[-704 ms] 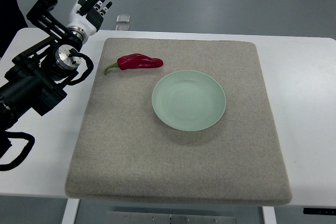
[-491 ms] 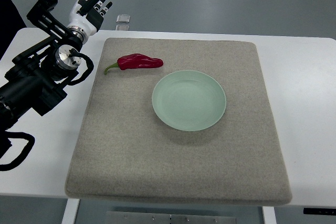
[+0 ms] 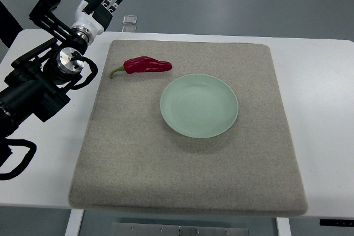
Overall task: Place red pepper on plate with left hand
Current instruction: 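Move the left hand over the red pepper and lower it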
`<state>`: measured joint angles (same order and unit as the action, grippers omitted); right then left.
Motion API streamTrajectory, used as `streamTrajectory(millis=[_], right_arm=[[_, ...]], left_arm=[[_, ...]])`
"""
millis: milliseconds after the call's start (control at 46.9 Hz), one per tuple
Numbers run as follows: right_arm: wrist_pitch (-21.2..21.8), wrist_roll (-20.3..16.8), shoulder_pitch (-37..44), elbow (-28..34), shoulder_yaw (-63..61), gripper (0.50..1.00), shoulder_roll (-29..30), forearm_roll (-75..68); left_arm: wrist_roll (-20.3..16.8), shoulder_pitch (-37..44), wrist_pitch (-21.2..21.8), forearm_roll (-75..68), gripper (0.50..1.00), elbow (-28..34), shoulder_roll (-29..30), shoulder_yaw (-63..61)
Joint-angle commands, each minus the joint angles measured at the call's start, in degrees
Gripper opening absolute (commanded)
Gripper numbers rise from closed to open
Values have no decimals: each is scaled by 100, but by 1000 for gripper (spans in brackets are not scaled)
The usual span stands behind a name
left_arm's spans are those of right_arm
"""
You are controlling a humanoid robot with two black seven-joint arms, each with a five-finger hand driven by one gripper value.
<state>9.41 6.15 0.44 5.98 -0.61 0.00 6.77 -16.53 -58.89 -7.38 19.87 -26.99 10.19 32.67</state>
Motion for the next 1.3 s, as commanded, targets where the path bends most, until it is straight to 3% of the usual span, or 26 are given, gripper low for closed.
streamTrajectory(millis=[0, 405, 640, 1280], right_arm=[[0, 0, 0, 0, 0, 928, 0, 0], [0, 0, 0, 0, 0, 928, 0, 0], [0, 0, 0, 0, 0, 928, 0, 0], [0, 0, 0, 0, 0, 928, 0, 0]], left_arm=[[0, -17, -9, -9, 992, 1, 1, -42], [27, -79, 61, -263, 988, 44, 71, -59], [27, -87, 202, -1511, 981, 45, 80, -59], [27, -87, 88, -5475, 981, -17, 142, -420]])
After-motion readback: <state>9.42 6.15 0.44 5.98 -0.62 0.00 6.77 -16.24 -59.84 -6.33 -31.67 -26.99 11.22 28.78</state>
